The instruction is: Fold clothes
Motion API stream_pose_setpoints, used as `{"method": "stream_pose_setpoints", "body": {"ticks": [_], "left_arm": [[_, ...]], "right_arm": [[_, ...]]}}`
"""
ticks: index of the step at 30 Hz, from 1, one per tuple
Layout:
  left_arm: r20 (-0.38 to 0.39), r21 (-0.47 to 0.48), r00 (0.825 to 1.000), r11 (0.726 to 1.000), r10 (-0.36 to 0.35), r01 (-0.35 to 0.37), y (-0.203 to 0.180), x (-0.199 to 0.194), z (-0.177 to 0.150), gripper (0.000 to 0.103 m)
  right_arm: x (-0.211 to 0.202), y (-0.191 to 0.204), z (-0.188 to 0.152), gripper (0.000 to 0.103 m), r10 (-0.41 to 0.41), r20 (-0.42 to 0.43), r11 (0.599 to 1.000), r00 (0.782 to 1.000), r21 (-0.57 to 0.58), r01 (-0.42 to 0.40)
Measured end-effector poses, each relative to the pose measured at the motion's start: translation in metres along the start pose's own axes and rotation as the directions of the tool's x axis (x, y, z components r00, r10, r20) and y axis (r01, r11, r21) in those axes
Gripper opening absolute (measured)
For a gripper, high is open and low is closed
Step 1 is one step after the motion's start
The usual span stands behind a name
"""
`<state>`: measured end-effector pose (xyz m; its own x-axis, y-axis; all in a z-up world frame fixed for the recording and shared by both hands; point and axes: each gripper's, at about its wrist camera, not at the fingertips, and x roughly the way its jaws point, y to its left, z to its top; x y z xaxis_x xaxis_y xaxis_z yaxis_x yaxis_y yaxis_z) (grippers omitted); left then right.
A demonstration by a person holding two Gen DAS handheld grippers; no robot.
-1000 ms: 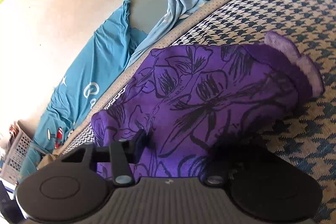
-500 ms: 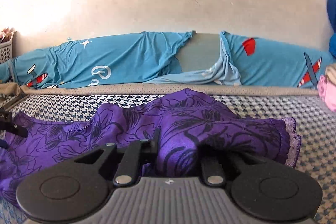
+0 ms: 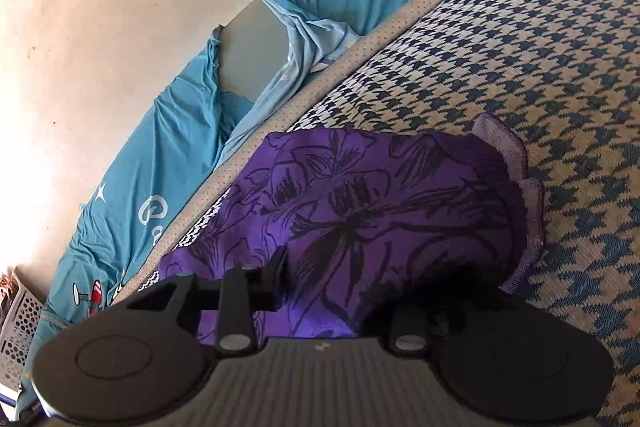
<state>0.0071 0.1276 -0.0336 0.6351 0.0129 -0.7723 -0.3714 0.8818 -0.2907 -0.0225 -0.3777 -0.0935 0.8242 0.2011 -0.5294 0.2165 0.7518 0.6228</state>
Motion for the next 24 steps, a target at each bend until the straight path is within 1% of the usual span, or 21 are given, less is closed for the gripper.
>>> {"method": "stream_pose_setpoints", "body": {"ticks": [2,5,7,10,11,14,15,17,18,19,21,23,24], "left_arm": [[-0.007,0.014,1.0,1.0,-0.003,0.003,-0.001,0.0,-0.001,0.103],[-0.013,0.03,1.0,1.0,-0.006,0.006,-0.001,-0.001,-0.003,0.103],[-0.016,0.035,1.0,0.999,-0.003,0.004,-0.001,-0.002,-0.005,0.103],[-0.026,0.029,1.0,1.0,-0.009,0.01,-0.001,-0.001,-0.006,0.103],[-0.025,0.031,1.0,0.999,-0.009,0.01,-0.001,-0.001,-0.006,0.103],[-0.025,0.042,1.0,0.999,-0.011,0.012,-0.004,-0.001,-0.007,0.103],[-0.027,0.045,1.0,0.999,-0.012,0.013,-0.004,0.0,-0.008,0.103],[-0.029,0.047,1.0,0.999,-0.011,0.012,-0.005,0.0,-0.008,0.103],[-0.03,0.046,0.999,0.999,-0.012,0.013,-0.005,0.001,-0.008,0.103],[-0.03,0.045,0.999,0.999,-0.014,0.015,-0.005,0.001,-0.008,0.103],[-0.032,0.048,0.999,0.999,-0.016,0.018,-0.007,0.001,-0.008,0.103],[-0.035,0.056,0.999,0.998,-0.019,0.021,-0.009,0.002,-0.009,0.103],[-0.037,0.061,0.999,0.998,-0.02,0.022,-0.01,0.002,-0.009,0.103]], "right_arm": [[0.0,-0.003,0.001,0.04,-0.01,0.001,1.0,1.0,0.007,0.01],[-0.004,-0.005,0.007,0.041,-0.015,0.033,1.0,0.999,-0.007,0.015],[-0.005,-0.009,0.012,0.046,-0.016,0.056,1.0,0.998,0.002,0.016],[0.001,-0.025,0.013,0.05,-0.019,0.044,0.993,0.999,0.118,0.013],[0.004,-0.028,0.013,0.05,-0.02,0.047,0.99,0.999,0.138,0.014],[0.004,-0.03,0.015,0.05,-0.011,0.096,0.99,0.995,0.143,-0.003],[0.003,-0.027,0.016,0.049,-0.01,0.112,0.993,0.994,0.121,-0.003],[0.002,-0.017,0.017,0.027,-0.017,0.128,0.999,0.992,0.053,0.01],[-0.001,-0.011,0.018,0.012,-0.017,0.145,1.0,0.989,0.012,0.016],[-0.004,-0.004,0.019,0.011,-0.015,0.165,0.999,0.986,-0.032,0.021],[-0.015,0.015,0.018,0.01,0.003,0.231,0.988,0.973,-0.152,0.034],[-0.021,0.038,0.009,0.01,-0.005,0.302,0.941,0.953,-0.322,0.107],[-0.018,0.042,0.005,0.01,-0.027,0.304,0.925,0.952,-0.354,0.139]]}}
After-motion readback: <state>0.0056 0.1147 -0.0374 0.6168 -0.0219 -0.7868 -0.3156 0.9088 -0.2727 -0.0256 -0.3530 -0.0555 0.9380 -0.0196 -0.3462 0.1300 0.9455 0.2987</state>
